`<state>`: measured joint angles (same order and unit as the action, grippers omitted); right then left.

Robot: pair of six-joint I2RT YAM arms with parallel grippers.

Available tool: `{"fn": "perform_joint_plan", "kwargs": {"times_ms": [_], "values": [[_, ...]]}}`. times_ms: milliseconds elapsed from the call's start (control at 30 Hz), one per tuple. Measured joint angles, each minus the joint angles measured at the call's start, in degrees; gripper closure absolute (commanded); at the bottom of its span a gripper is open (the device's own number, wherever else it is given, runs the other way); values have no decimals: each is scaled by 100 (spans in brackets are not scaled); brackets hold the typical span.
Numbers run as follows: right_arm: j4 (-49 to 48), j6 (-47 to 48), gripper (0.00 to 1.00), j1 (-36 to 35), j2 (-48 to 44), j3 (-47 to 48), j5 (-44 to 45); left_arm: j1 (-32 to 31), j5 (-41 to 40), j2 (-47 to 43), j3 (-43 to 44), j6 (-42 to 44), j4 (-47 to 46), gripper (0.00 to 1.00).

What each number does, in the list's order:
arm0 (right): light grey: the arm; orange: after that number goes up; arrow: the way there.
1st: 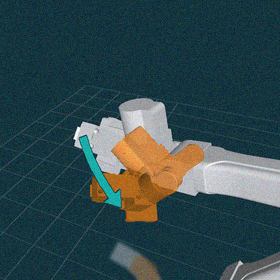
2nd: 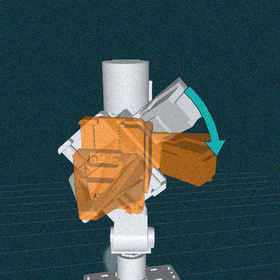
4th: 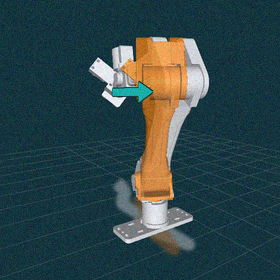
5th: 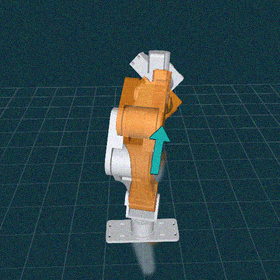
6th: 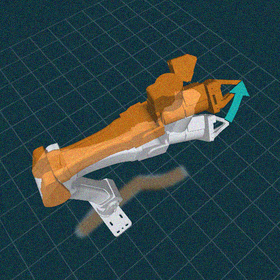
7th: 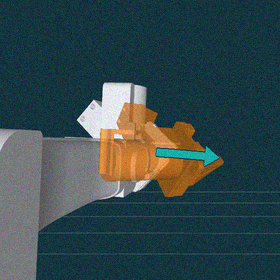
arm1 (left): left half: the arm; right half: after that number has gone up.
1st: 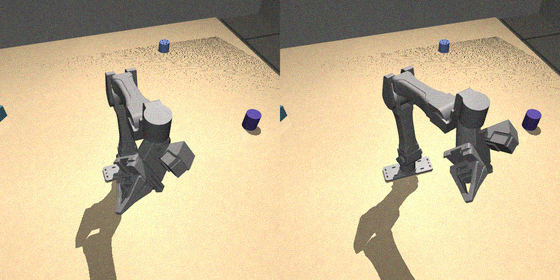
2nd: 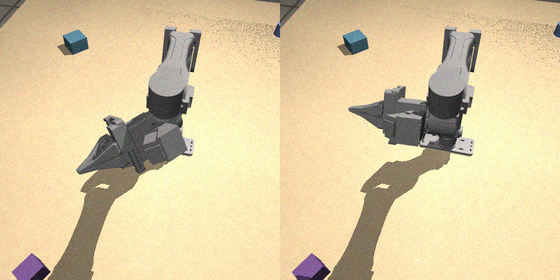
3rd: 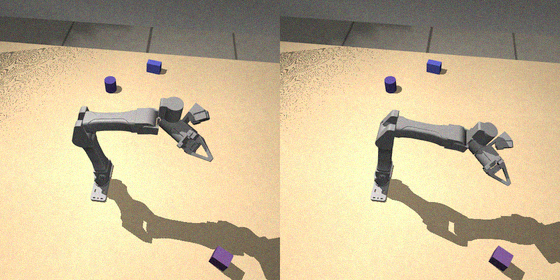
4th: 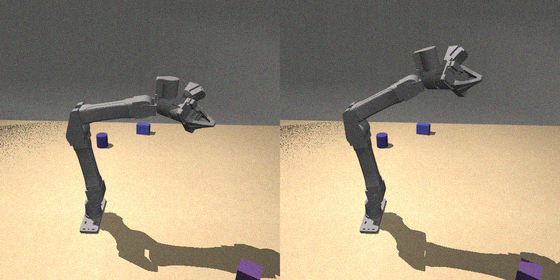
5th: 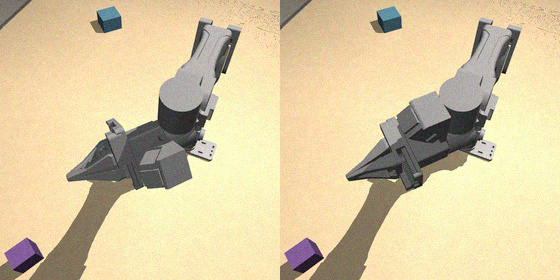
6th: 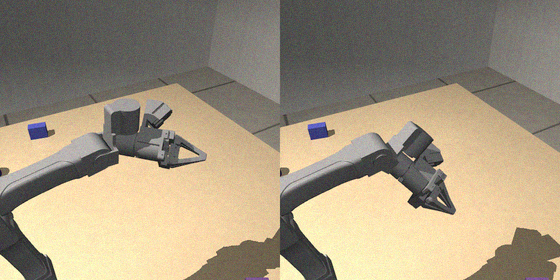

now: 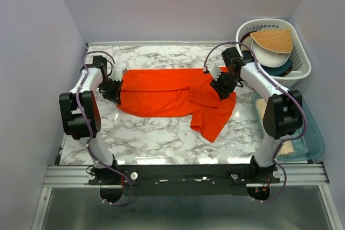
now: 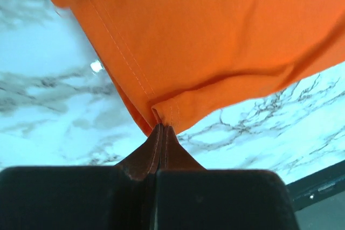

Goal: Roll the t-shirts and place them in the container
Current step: Fold the T-shirt at the center of the board.

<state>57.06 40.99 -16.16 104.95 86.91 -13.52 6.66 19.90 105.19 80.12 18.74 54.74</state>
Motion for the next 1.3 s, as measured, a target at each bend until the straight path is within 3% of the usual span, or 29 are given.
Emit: {"fn": "perform_joint_plan", "kwargs": {"times_ms": [233, 333, 533, 833, 1000, 1300], "values": [[-4, 293, 52, -35, -348, -361, -297, 13, -2, -278, -901, -20, -37, 100], [-92, 763, 51, -76, -874, -962, -577, 13, -9, -334, -1196, -46, -103, 100], [-354, 2334, 49, -393, -2498, -2789, -1244, 26, -140, -426, -1438, -162, -256, 99], [-671, 4553, 48, -940, -3582, -4529, -1598, 42, -289, -426, -1276, -254, -400, 98], [-837, 5228, 49, -1237, -3711, -5005, -1598, 42, -306, -426, -1239, -282, -444, 97], [-1373, 5508, 53, -1510, -3429, -5077, -1572, 42, -302, -448, -1246, -525, -553, 96]]}}
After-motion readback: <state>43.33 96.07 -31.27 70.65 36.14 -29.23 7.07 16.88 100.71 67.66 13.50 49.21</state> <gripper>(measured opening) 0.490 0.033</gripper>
